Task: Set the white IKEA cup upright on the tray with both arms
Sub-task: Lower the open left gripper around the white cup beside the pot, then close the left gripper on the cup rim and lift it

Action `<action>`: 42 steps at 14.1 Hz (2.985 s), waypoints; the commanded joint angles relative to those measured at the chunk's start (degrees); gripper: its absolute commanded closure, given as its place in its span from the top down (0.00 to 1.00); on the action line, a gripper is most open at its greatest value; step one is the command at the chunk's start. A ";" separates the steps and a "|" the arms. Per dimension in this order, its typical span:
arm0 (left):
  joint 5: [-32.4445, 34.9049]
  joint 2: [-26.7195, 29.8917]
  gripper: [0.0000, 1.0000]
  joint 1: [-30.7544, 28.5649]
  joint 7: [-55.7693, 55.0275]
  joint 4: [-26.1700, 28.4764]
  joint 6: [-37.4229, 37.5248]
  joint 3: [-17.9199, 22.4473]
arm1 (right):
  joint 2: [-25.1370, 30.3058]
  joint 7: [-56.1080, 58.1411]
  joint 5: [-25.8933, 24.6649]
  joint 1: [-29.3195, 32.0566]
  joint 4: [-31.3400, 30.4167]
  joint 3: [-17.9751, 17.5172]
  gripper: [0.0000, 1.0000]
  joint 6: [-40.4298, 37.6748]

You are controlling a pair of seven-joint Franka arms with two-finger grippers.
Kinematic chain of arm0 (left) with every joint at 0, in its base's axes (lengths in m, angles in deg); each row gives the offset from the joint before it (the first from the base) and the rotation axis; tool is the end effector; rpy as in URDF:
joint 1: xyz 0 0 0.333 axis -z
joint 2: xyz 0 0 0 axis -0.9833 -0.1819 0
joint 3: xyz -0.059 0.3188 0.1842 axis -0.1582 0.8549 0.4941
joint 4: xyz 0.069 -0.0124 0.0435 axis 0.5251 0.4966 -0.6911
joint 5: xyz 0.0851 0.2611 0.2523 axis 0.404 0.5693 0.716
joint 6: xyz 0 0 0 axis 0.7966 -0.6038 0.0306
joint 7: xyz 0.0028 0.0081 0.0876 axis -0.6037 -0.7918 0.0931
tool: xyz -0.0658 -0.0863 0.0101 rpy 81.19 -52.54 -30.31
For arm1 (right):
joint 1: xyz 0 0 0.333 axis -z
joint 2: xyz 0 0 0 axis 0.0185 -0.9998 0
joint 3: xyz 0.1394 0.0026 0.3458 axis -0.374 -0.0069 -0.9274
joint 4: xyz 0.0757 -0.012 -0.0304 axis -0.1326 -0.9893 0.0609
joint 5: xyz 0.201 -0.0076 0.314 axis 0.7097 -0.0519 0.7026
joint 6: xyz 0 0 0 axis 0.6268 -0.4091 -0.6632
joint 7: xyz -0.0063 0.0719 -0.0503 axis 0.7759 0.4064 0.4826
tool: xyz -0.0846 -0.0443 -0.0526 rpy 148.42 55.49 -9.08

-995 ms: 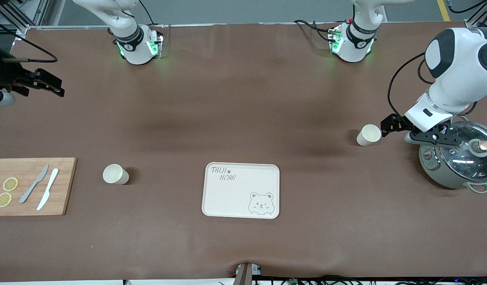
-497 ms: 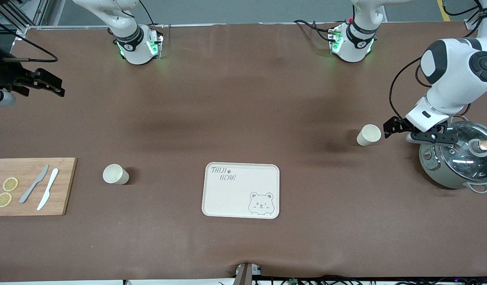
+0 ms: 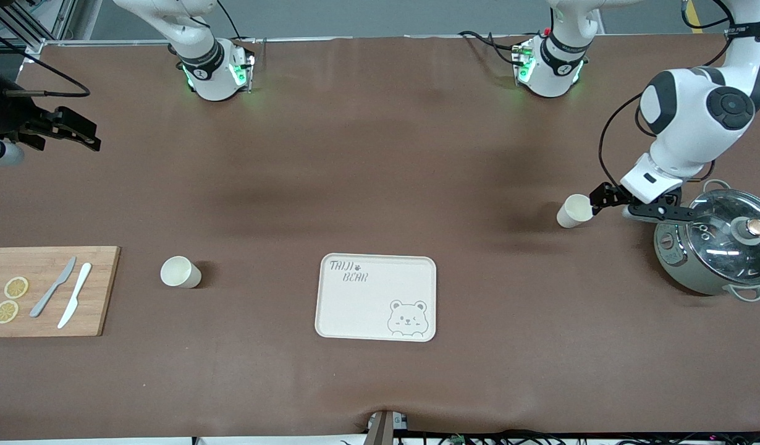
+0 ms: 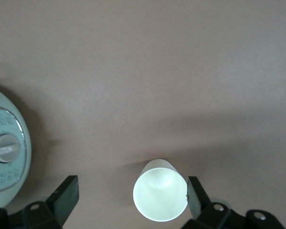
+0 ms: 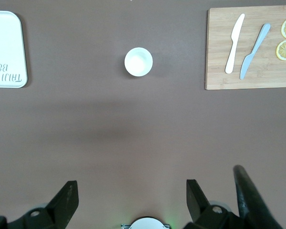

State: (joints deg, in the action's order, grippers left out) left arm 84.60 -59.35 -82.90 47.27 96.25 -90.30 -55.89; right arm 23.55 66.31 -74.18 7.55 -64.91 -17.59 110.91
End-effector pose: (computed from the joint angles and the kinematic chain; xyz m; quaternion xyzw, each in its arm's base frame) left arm 0.4946 0.0012 0.4153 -0.9954 0.0729 -0.0619 0.0062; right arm 0.5073 0.0158 0.6929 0.9987 -0.0090 -0.0494 0.0083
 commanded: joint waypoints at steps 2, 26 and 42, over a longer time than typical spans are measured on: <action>0.78 -0.51 1.00 -1.18 0.67 2.94 -2.91 -0.19 | -0.18 0.78 -0.89 0.10 0.93 -0.21 1.00 0.00; 0.69 -8.95 1.00 -4.79 6.91 8.48 -16.27 -0.45 | -0.53 0.87 -0.28 -0.69 0.93 -0.39 1.00 0.44; 0.61 -9.30 0.79 -4.62 6.56 8.66 -16.71 -0.72 | -0.71 0.08 -0.71 -1.74 0.84 -0.39 1.00 2.02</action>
State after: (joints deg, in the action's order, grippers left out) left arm 84.60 -68.73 -87.20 53.64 104.37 -105.76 -56.30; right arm 23.22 66.64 -74.18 6.26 -64.88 -17.99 112.80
